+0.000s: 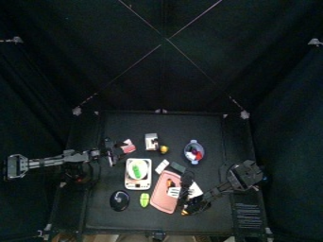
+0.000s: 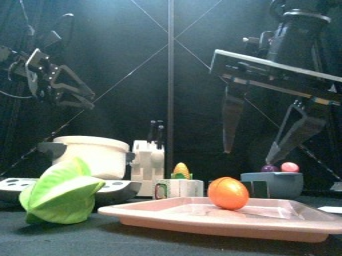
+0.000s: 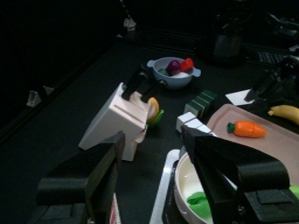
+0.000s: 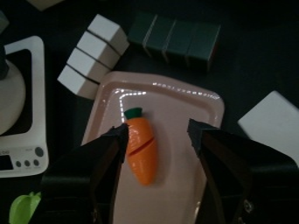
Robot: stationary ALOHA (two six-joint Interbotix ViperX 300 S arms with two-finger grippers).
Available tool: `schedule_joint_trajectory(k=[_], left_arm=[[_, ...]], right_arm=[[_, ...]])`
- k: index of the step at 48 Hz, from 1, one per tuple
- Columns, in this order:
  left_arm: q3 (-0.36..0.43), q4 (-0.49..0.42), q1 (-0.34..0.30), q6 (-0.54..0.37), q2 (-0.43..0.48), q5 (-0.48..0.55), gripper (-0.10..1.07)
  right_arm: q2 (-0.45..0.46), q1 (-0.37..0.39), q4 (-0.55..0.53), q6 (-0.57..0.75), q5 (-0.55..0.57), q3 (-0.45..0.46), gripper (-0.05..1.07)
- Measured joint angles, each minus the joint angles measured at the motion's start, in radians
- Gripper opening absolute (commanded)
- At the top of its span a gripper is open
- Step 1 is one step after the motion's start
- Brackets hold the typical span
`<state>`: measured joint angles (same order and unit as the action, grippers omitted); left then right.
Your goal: Grab cleaver handle
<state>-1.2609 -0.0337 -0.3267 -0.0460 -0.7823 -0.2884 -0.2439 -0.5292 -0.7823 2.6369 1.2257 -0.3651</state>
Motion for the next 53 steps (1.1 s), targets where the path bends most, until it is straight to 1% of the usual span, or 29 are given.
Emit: schedule_joint_trajectory(k=[6, 11, 15, 20, 25, 30, 36, 44, 53], left_arm=[[0.0, 0.0, 0.0, 0.0, 0.0, 0.002, 0.9], [-0.002, -0.002, 0.002, 0.0, 0.0, 0.002, 0.9], [-0.003, 0.0, 0.006, 0.0, 0.0, 0.005, 0.9], [-0.003, 0.0, 0.011, 0.0, 0.0, 0.017, 0.9], [-0.003, 0.0, 0.014, 0.0, 0.0, 0.037, 0.9], [-0.003, 0.014, 0.017, -0.005, 0.0, 0.048, 0.9], [-0.009, 0.034, 0.028, -0.002, 0.0, 0.052, 0.9], [-0.018, 0.041, 0.054, -0.002, 0.0, 0.054, 0.9], [-0.021, 0.041, 0.098, 0.003, 0.0, 0.054, 0.9]], right_arm=[[0.103, -0.043, -0.002, -0.021, 0.008, -0.092, 0.9], [0.19, -0.109, 0.028, -0.066, -0.011, -0.17, 0.9], [0.253, -0.164, 0.095, -0.092, -0.043, -0.238, 0.9], [0.318, -0.207, 0.176, -0.114, -0.086, -0.305, 0.9], [0.373, -0.259, 0.259, -0.149, -0.152, -0.39, 0.89], [0.399, -0.284, 0.321, -0.163, -0.218, -0.437, 0.89], [0.4, -0.293, 0.367, -0.164, -0.298, -0.474, 0.89], [0.4, -0.307, 0.376, -0.167, -0.376, -0.497, 0.89], [0.377, -0.341, 0.377, -0.167, -0.399, -0.512, 0.89]])
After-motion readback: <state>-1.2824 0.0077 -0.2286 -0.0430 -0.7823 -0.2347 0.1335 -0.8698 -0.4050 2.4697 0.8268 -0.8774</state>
